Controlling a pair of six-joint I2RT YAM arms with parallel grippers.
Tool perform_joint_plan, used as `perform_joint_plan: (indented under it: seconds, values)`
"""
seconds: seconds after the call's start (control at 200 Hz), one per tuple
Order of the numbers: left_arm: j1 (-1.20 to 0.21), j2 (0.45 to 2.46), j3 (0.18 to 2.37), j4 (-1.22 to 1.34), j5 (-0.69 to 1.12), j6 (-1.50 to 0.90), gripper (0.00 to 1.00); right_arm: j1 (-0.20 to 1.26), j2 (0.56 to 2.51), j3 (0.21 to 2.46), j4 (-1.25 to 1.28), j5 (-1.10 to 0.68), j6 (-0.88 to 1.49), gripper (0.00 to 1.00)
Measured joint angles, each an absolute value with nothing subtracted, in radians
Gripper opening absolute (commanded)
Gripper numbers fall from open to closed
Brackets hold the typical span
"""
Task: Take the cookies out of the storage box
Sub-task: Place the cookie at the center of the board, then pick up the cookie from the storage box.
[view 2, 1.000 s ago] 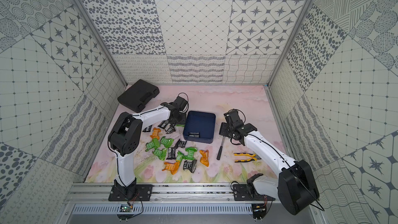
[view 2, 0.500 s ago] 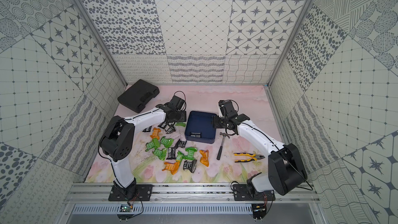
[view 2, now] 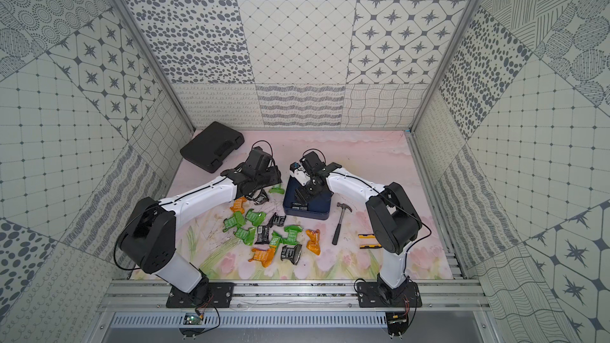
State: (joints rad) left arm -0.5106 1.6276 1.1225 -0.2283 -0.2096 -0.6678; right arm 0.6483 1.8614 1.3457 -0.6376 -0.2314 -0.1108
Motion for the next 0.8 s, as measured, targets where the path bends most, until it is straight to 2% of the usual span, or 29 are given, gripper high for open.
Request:
perform_joint_plan:
  seconds: [0.3, 0.8]
  values:
    - [-0.511, 1.588, 1.082, -0.199, -0.235, -0.707, 0.65, 0.669, 1.986, 1.461, -0.809, -0.231, -0.324, 0.63]
    - [-0.511, 1.57, 1.07, -0.183, -0.262, -0.745, 0.65, 0.691, 2.069, 1.558, -0.84, -0.086, -0.394, 0.6]
